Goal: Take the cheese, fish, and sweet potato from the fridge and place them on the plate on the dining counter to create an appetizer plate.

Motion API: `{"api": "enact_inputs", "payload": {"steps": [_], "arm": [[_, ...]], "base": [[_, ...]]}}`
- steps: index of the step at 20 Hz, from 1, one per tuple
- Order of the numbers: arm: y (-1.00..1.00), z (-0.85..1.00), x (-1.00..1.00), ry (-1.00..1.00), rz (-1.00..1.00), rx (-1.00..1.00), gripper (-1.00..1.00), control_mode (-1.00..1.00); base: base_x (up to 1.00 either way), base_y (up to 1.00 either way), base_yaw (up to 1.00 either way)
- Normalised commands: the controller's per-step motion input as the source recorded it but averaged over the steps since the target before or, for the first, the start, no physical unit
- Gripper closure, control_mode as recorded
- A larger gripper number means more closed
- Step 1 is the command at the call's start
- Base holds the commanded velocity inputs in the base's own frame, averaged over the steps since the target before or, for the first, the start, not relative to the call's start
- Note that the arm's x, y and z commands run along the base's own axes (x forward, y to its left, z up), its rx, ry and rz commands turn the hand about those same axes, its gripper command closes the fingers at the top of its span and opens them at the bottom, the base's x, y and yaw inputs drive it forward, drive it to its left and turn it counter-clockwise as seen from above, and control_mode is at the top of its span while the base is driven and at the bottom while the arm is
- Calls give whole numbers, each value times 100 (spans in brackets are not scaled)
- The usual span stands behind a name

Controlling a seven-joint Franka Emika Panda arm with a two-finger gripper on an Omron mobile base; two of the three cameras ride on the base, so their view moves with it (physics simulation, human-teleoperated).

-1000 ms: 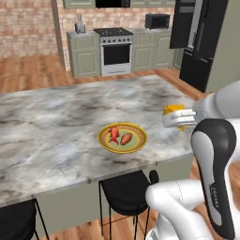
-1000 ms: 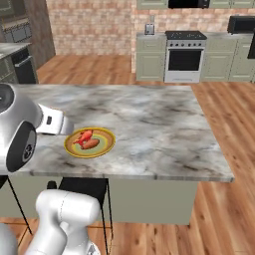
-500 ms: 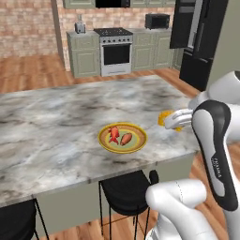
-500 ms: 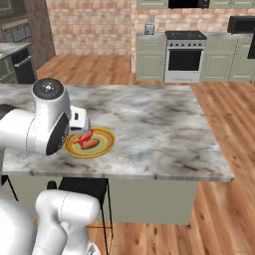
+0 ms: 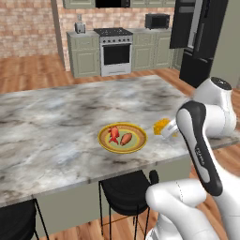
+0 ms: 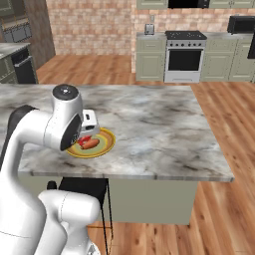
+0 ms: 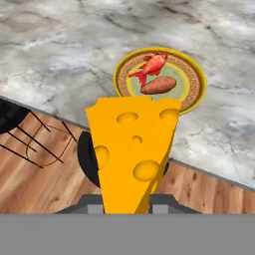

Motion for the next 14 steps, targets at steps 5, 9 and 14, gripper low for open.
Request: {"api": "enact_inputs", "payload": {"steps": [5, 9, 14], "arm": [[6, -9, 37, 4, 1, -5, 100, -100], [0, 0, 16, 0, 0, 0, 100, -100], [0, -10, 38, 1, 0, 0, 100, -100]], "base": [[0, 0, 0], [0, 0, 0], [0, 0, 0]]}}
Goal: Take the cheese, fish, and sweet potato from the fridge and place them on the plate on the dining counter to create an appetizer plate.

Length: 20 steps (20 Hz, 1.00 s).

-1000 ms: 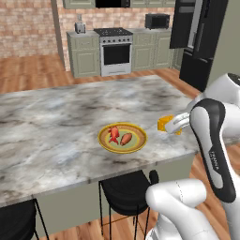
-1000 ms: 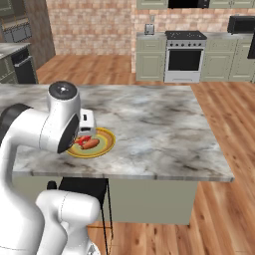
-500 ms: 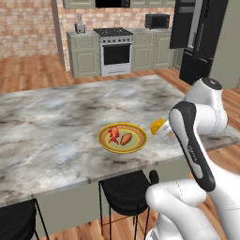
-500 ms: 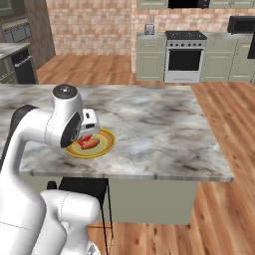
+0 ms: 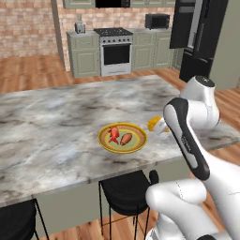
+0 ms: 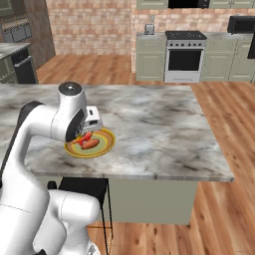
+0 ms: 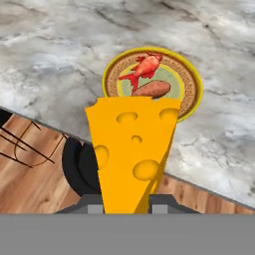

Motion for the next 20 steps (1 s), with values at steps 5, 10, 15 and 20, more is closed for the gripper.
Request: {"api": "enact_inputs", "payload": {"steps": [5, 10, 15, 20], "arm": [[0, -21, 70, 8, 0, 0, 100, -100], [0, -33, 65, 9, 0, 0, 100, -100], [0, -51, 43, 6, 0, 0, 100, -100], [0, -46, 35, 4, 0, 0, 100, -100]], "base": [[0, 0, 0], [0, 0, 0], [0, 0, 0], [0, 0, 0]]}}
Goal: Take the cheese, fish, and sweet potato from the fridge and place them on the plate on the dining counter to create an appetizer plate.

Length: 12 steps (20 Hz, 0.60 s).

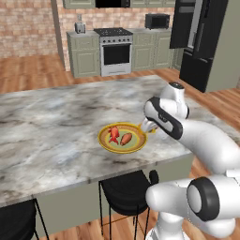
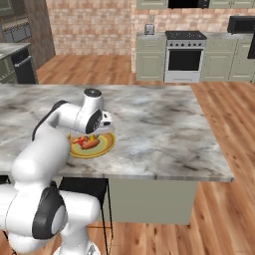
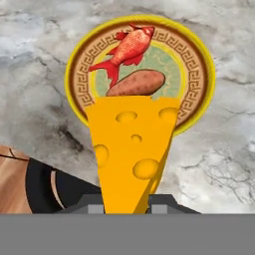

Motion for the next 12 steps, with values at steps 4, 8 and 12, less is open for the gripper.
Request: {"api": "enact_inputs", "payload": {"steps": [4, 8, 12], "arm": [[0, -25, 41, 0, 0, 0, 100, -100], [1, -3, 29, 0, 0, 0, 100, -100], [7, -8, 21, 0, 0, 0, 100, -100]], "base": [[0, 0, 0], [0, 0, 0], [0, 0, 0]]}}
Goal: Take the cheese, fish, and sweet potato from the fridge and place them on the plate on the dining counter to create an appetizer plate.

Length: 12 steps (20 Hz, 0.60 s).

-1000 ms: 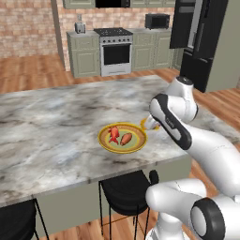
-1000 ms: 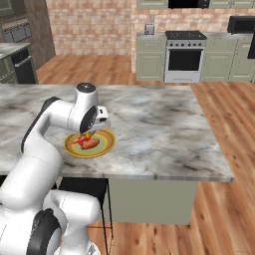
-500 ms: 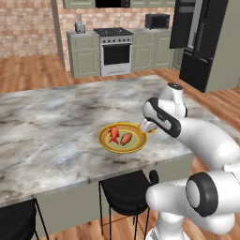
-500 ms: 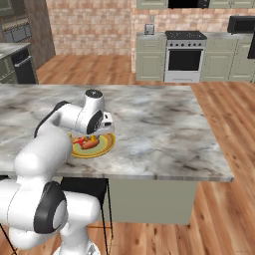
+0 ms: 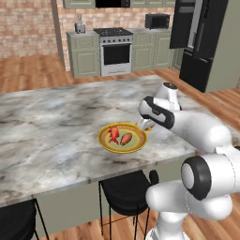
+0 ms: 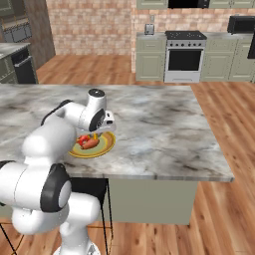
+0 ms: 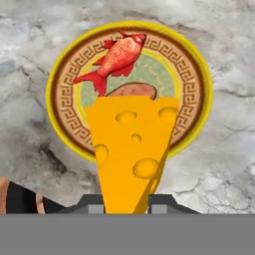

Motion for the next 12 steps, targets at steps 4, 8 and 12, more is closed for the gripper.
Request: {"api": "enact_inputs", "payload": {"steps": [4, 8, 12], "arm": [[12, -26, 25, 0, 0, 0, 100, -100], [15, -36, 28, 0, 0, 0, 100, -100], [1, -21, 26, 0, 0, 0, 100, -100]], "base": [[0, 0, 0], [0, 0, 0], [0, 0, 0]]}}
